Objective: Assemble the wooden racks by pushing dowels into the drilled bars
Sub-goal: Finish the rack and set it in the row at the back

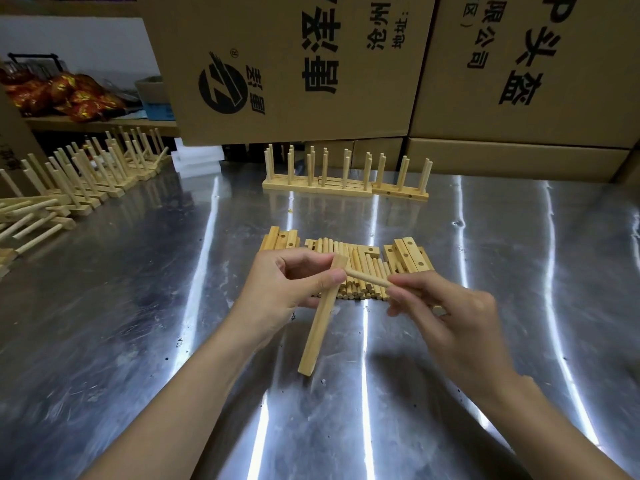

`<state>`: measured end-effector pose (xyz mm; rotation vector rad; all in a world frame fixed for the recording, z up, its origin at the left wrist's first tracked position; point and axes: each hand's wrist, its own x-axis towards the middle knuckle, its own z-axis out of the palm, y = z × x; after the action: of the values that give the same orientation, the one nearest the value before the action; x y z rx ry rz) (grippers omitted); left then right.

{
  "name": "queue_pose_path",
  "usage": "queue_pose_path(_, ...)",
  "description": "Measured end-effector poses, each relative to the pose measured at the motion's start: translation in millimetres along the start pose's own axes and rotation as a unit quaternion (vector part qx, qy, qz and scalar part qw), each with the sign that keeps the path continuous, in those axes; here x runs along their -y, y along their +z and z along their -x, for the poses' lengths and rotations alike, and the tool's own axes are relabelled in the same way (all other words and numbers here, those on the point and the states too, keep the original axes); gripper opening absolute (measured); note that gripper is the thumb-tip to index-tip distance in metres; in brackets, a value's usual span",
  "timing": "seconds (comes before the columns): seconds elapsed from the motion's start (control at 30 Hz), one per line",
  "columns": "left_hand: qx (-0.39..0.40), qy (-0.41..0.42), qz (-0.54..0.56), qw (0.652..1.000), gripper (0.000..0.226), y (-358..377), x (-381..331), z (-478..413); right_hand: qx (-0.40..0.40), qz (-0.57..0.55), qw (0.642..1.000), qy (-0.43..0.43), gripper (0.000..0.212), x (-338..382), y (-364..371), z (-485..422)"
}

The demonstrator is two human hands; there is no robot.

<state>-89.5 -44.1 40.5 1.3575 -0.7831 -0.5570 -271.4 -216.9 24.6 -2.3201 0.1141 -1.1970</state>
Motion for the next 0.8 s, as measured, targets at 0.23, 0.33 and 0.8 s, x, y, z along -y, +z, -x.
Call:
queue_pose_path(0.23,-0.017,-0.006,-0.009,1.000,0.023,0.2,3.8,-1.0,0.057,-0.061,0.993,0.084,0.014,-0.3,3.4,-3.5)
queue_pose_path(0.33,-0.023,-0.001,-0.006,1.000,0.024,7.4,7.0,-0.7,0.103,0.071,0.991,0.045,0.028,-1.3,9.0,-2.1)
queue_pose_path(0.8,-0.017,0.057,-0.057,0.997,0.021,21.2,11.6,5.0,0.151,-0.390,0.801,0.428,0.044,5.9,12.1,-9.7)
